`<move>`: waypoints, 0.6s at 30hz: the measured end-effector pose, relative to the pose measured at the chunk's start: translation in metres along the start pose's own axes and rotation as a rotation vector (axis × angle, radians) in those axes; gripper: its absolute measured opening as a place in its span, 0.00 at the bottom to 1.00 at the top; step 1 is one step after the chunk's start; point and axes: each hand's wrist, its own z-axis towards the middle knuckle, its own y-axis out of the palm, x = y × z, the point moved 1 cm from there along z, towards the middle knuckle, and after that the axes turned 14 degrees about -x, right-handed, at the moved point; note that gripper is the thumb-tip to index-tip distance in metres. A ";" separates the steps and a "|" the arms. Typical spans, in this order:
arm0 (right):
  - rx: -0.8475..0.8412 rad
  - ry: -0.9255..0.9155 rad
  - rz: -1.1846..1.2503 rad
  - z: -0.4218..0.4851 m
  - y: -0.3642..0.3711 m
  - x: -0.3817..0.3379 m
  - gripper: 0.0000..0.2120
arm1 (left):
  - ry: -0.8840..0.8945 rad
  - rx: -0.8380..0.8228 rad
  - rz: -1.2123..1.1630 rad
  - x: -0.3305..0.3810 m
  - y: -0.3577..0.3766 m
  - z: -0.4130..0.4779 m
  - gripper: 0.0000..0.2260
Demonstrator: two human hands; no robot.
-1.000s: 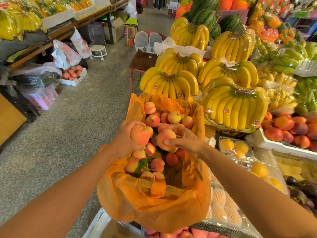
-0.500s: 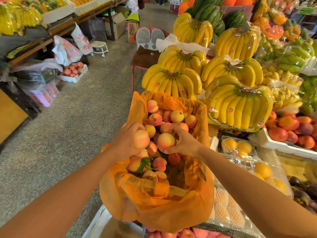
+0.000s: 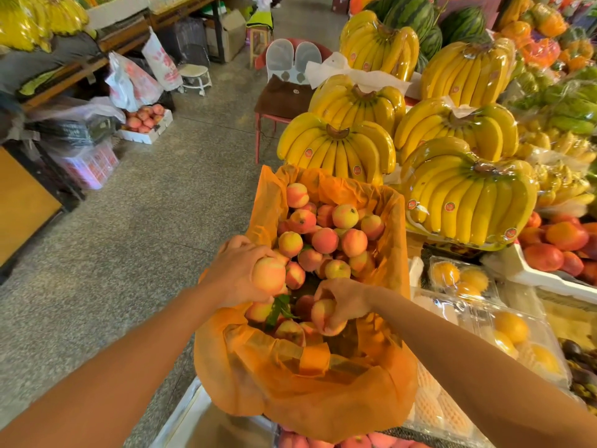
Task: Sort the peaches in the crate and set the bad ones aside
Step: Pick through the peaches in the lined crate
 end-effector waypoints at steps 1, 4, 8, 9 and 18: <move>-0.043 0.025 -0.076 0.004 0.001 0.000 0.33 | 0.018 -0.006 -0.004 0.002 -0.001 0.000 0.33; -0.118 0.066 -0.182 0.019 0.003 0.004 0.34 | 0.057 0.002 -0.044 0.004 -0.003 0.001 0.31; -0.194 0.106 -0.310 0.031 0.007 0.012 0.31 | 0.040 0.030 -0.113 -0.006 -0.001 0.006 0.33; -0.217 0.115 -0.337 0.033 0.009 0.013 0.30 | 0.039 0.023 -0.120 -0.009 -0.001 0.007 0.33; -0.180 0.143 -0.136 0.050 0.030 0.020 0.21 | 0.051 0.017 -0.140 -0.016 0.002 0.014 0.33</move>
